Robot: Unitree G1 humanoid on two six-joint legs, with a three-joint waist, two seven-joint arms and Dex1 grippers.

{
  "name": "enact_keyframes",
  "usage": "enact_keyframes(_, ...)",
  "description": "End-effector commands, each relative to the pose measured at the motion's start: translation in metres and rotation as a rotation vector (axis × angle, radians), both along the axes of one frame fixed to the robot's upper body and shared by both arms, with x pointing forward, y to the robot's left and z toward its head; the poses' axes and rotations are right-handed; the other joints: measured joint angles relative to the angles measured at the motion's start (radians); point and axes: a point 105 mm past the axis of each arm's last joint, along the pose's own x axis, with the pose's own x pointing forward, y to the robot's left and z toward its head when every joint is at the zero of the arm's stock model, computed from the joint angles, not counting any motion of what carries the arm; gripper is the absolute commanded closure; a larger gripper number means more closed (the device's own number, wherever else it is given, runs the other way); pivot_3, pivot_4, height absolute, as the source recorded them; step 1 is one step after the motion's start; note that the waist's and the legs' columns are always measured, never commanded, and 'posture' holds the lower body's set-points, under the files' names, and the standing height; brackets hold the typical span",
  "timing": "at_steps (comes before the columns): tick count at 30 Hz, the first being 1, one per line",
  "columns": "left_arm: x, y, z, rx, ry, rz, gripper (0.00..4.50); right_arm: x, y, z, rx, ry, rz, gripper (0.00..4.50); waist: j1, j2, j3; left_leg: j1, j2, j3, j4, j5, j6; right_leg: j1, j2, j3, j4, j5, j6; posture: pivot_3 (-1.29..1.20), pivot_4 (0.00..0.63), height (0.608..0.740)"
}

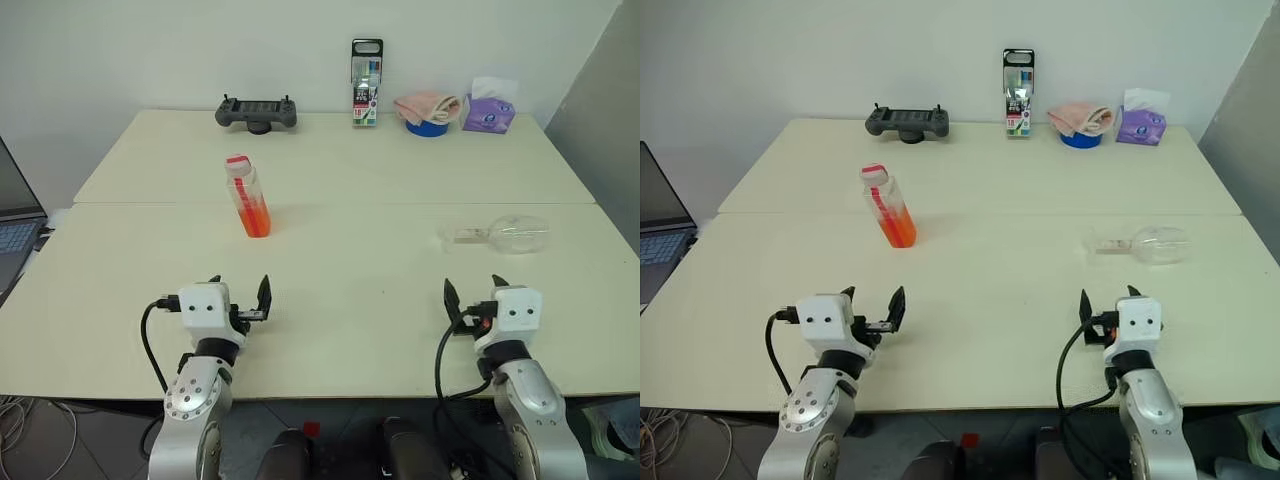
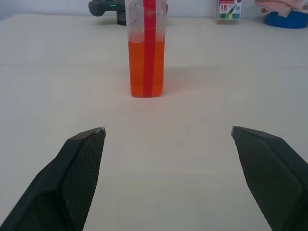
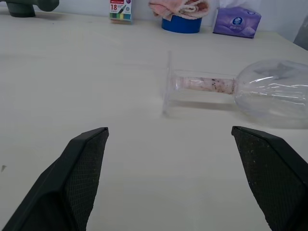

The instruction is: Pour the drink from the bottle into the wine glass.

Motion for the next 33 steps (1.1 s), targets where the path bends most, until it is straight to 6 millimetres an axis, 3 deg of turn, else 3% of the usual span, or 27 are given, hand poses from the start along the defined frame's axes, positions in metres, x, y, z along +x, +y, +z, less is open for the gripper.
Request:
enact_keyframes(1,-0.001,-0.001,0.015,0.010,-0.060,0.004,0.02,0.000,0.002,0.015,-0.004,-0.056,0.013,0.12,0.000,0.000,0.000,0.000,0.000,0.000,0.000,0.000,0.000,0.000,0.000,0.000,0.000,-0.001,-0.002,0.00,0.150,0.740)
enact_keyframes(5,0.001,0.004,0.019,0.034,-0.082,0.039,0.02,0.005,0.017,0.020,0.004,-0.060,0.115,0.12,-0.001,0.000,0.000,0.000,0.000,0.000,0.000,0.000,0.000,0.000,0.000,0.000,0.000,-0.002,-0.003,0.00,0.150,0.740)
enact_keyframes(10,0.010,0.011,0.019,0.050,-0.093,0.094,0.02,0.007,0.065,0.029,-0.095,-0.075,0.464,0.12,-0.001,0.000,0.000,0.000,0.000,0.000,0.000,0.000,0.000,0.000,0.000,0.000,0.000,0.000,0.001,0.00,0.150,0.740)
enact_keyframes(13,0.026,0.007,0.026,0.041,-0.124,0.094,0.02,0.020,0.094,0.045,-0.086,-0.069,0.643,0.12,-0.002,-0.001,0.000,0.001,0.000,-0.001,0.001,0.000,0.000,0.002,0.000,-0.001,0.001,0.001,0.001,0.00,0.150,0.740)
enact_keyframes(17,0.050,0.010,0.038,0.039,-0.172,0.135,0.02,0.039,0.115,0.071,-0.049,-0.094,0.771,0.12,-0.001,-0.001,0.000,0.002,0.000,-0.002,0.002,0.001,0.000,0.004,0.001,-0.003,0.001,0.002,0.001,0.00,0.150,0.740)
enact_keyframes(24,0.076,0.018,0.057,0.055,-0.225,0.152,0.02,0.073,0.126,0.102,-0.047,-0.162,0.794,0.12,0.000,-0.001,0.000,0.001,-0.001,-0.002,0.000,0.000,0.000,0.003,0.000,-0.002,-0.001,0.002,0.001,0.00,0.150,0.740)
enact_keyframes(33,0.112,0.013,0.065,0.067,-0.199,0.046,0.02,0.078,0.140,0.106,-0.064,-0.181,0.849,0.12,0.000,-0.001,0.000,0.000,-0.001,-0.002,0.001,0.000,0.000,0.001,0.000,-0.002,0.000,0.004,-0.002,0.00,0.150,0.740)
